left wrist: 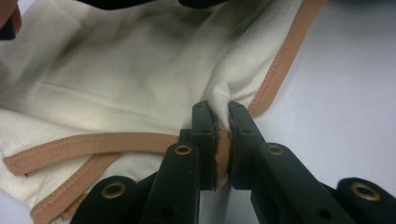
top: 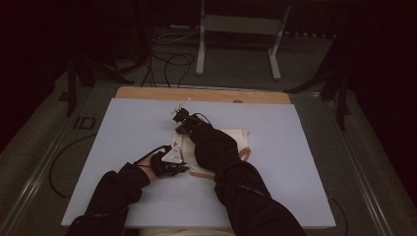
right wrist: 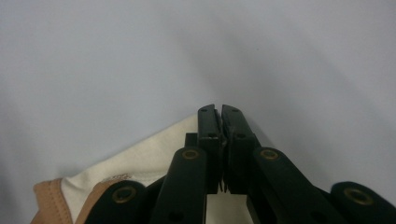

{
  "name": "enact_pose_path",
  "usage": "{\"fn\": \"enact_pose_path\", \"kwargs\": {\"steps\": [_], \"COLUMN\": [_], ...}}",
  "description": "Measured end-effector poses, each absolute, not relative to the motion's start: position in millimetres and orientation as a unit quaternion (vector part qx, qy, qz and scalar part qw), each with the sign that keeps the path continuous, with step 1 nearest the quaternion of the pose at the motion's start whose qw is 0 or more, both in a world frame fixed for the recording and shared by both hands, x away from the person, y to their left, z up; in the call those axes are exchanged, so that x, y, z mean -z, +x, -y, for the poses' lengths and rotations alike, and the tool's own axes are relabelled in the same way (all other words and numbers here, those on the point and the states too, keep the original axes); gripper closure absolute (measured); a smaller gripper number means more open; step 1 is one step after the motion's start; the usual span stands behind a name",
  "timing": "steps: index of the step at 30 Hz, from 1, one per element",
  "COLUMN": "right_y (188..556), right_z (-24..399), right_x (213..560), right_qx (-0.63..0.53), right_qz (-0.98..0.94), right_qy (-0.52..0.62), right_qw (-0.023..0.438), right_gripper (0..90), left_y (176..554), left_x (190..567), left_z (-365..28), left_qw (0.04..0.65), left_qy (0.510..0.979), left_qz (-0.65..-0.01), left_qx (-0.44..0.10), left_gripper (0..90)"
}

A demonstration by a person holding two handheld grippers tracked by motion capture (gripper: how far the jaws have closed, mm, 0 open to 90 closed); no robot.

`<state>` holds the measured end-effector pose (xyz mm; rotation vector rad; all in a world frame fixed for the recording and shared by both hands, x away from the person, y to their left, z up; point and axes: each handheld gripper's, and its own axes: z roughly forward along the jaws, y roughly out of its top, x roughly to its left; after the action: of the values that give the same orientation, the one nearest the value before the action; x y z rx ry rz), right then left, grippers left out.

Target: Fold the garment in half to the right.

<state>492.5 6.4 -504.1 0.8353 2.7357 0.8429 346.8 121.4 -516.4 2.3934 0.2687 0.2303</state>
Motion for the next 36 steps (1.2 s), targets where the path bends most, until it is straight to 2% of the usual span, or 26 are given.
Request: {"fn": "enact_pose_path", "kwargs": {"steps": [36], "right_y": [478.6], "right_z": [27.2], "right_x": [458.5], "right_qx": [-0.333], "right_qz": [-0.898], "right_qy": [0.268], "right_qw": [0.102], "right_gripper": [88.2], "left_y": [344.5], "left_x": [488.0], "left_z": [-109.9], "left_qw": [0.336], "left_qy": [0.934], "left_qz": [-0.073], "left_qx": [-0.093], "left_gripper": [84.3]}}
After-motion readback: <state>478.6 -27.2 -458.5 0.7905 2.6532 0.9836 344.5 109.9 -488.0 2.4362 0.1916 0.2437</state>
